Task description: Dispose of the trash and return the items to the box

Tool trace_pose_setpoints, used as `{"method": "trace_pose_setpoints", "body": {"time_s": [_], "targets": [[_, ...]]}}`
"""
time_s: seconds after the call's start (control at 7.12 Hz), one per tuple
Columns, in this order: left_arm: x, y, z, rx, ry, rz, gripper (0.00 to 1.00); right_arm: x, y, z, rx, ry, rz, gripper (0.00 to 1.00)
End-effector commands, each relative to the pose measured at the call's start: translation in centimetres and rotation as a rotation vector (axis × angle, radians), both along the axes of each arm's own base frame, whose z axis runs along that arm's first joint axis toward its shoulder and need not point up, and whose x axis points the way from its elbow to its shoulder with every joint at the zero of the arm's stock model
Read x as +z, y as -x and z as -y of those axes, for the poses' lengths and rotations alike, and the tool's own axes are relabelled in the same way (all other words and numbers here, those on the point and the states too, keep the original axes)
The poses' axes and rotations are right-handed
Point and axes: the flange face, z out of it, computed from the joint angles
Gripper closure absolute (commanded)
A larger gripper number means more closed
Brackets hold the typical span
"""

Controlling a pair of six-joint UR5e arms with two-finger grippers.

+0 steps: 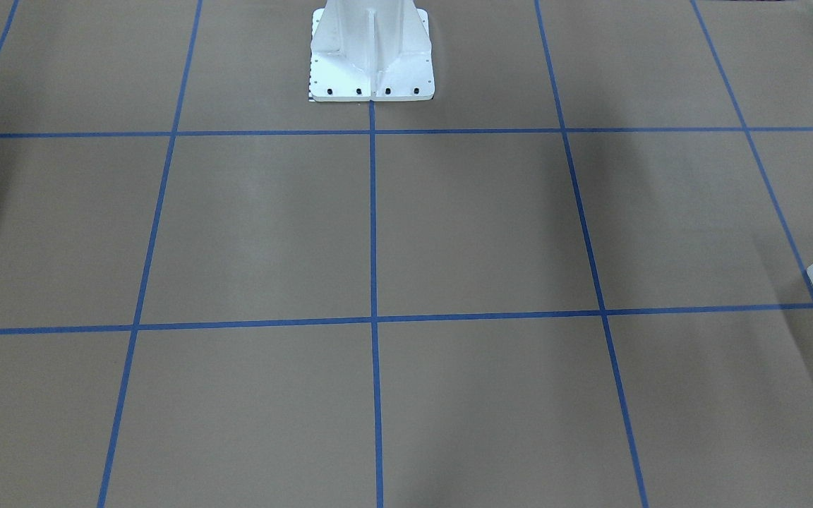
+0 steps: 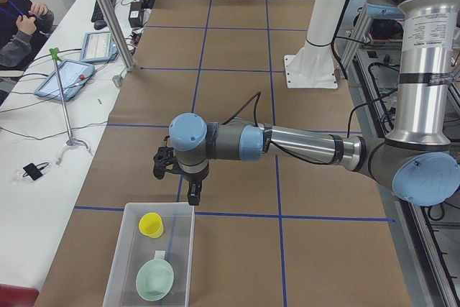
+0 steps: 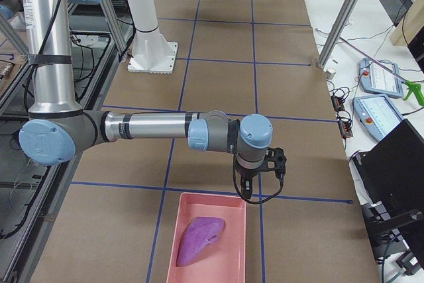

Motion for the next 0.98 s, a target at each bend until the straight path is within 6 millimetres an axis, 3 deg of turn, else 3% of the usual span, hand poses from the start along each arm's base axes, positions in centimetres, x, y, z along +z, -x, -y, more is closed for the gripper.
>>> {"method": "trace_pose_setpoints", "body": {"time_s": [0.0, 0.42, 0.56, 0.84], "targets": [[0.1, 0.0, 0.0, 0.000, 0.001, 0.001, 0.01, 3.4, 0.4, -3.8, -0.002, 0.065, 0.007, 0.00], [-0.1, -0.1, 0.0, 0.002, -0.008, 0.001, 0.01, 4.9, 0.1, -5.6, -0.001, -0.042, -0.036, 0.00], [0.4, -0.1, -0.6, 0.002, -0.023, 0.002, 0.01, 4.2, -0.4, -4.9, -0.002, -0.062, -0.110, 0.00], [1.5, -0.1, -1.8, 0.001, -0.084, 0.004, 0.01, 2.8, 0.0, -3.7, -0.006, -0.087, -0.085, 0.00]]}}
